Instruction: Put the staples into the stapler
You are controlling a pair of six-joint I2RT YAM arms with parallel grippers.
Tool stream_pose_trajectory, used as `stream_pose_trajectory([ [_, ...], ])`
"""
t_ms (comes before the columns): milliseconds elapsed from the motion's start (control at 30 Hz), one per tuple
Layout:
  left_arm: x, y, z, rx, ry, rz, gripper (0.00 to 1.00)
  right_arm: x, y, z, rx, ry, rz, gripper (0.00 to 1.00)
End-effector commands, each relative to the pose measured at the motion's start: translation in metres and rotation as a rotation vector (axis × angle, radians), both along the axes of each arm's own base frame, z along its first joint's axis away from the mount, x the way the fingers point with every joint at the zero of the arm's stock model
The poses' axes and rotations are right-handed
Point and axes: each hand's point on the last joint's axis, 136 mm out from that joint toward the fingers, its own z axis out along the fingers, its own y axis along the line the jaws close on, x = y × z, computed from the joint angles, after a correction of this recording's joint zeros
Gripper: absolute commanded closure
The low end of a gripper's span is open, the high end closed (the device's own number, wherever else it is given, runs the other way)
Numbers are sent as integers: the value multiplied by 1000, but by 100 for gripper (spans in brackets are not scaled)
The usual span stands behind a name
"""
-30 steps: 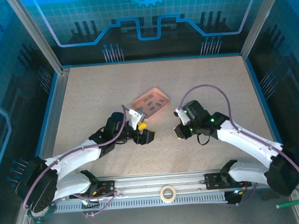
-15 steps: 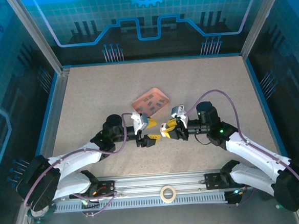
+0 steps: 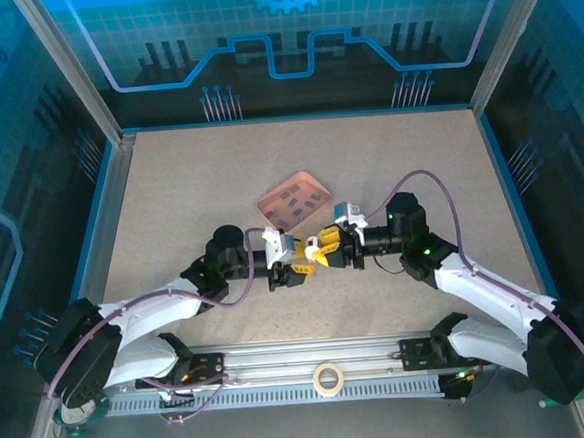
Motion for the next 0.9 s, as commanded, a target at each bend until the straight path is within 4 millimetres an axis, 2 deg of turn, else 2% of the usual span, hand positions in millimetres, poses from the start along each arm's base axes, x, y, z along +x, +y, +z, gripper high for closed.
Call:
stream_pose_trajectory([
  [0, -6, -5, 14, -22, -43, -52, 64, -1, -1, 8, 36, -28, 25, 86],
  [100, -8, -5, 15, -17, -37, -59, 71, -2, -4, 2, 26, -11, 15, 82],
  [133, -7, -5, 16, -13, -32, -59, 73, -1, -5, 0, 21, -5, 7, 78],
  [200, -8, -4, 15, -3, -22, -59, 77, -2, -9, -6, 6, 11, -4, 64],
  [300, -10, -4, 16, 10, -12, -65, 80, -5, -15, -16, -28, 38, -16, 58],
  [400, -11, -3, 15, 19, -7, -67, 81, -7, -20, -19, -46, 45, -19, 58],
  [433, -11, -3, 15, 21, -6, -68, 82, -9, -20, -17, -44, 44, -12, 60],
  [500, -11, -4, 15, 21, -5, -71, 83, -9, -21, -16, -43, 47, -6, 73],
  [533, -11, -4, 14, 25, -1, -68, 83, -7, -21, -16, -47, 50, -16, 77],
  [600, -3, -2, 12, 42, 4, -21, 78, 1, -25, -24, -86, 97, -79, 76],
  [700, 14, 4, 5, 90, 19, 91, 65, 9, -34, -41, -159, 222, -187, 68],
  [767, 17, 7, -2, 129, 26, 112, 58, 10, -42, -51, -194, 318, -258, 63],
  [867, 25, 10, -7, 165, 49, 166, 52, 11, -63, -72, -288, 492, -435, 59],
])
